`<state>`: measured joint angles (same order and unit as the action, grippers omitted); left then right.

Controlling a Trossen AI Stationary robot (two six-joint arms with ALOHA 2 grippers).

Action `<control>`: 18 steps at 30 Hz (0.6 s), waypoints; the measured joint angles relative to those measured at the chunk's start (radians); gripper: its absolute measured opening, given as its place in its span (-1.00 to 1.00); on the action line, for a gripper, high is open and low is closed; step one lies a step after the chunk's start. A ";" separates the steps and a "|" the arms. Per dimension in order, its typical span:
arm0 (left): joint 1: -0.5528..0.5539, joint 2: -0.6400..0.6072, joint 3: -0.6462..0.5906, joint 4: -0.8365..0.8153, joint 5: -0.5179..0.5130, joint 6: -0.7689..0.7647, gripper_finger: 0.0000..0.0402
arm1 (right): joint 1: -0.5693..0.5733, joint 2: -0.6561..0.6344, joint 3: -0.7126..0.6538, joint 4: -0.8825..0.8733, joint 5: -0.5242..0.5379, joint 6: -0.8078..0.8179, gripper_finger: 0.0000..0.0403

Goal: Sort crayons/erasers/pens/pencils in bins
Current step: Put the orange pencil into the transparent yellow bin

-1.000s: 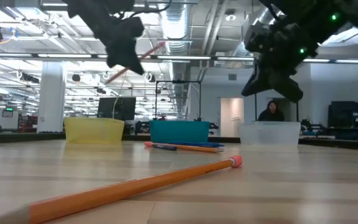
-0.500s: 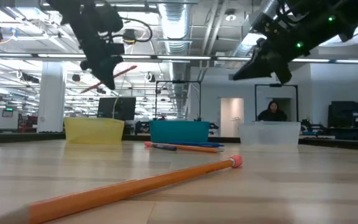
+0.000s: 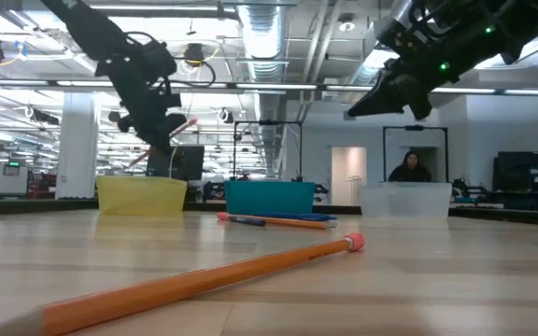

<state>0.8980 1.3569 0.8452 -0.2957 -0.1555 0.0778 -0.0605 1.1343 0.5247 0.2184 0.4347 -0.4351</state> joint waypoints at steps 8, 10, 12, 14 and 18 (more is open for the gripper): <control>0.012 0.092 0.000 0.035 0.020 -0.019 -1.00 | 0.002 0.000 0.000 -0.004 -0.006 0.008 -0.98; 0.012 0.110 0.000 0.050 0.020 -0.019 -1.00 | 0.002 0.000 0.000 -0.011 -0.007 0.008 -0.99; 0.012 0.120 0.000 0.065 0.016 -0.020 -1.00 | 0.002 0.000 -0.001 -0.022 -0.010 0.012 -0.99; 0.012 0.120 0.000 0.077 0.008 -0.020 -1.00 | 0.000 0.000 -0.015 -0.010 -0.012 0.016 -0.98; 0.012 0.120 0.000 0.085 -0.007 -0.022 -1.00 | -0.025 0.000 -0.086 0.080 -0.038 0.020 -0.99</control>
<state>0.9096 1.4769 0.8448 -0.2107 -0.1623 0.0560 -0.0858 1.1347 0.4386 0.2982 0.3972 -0.4156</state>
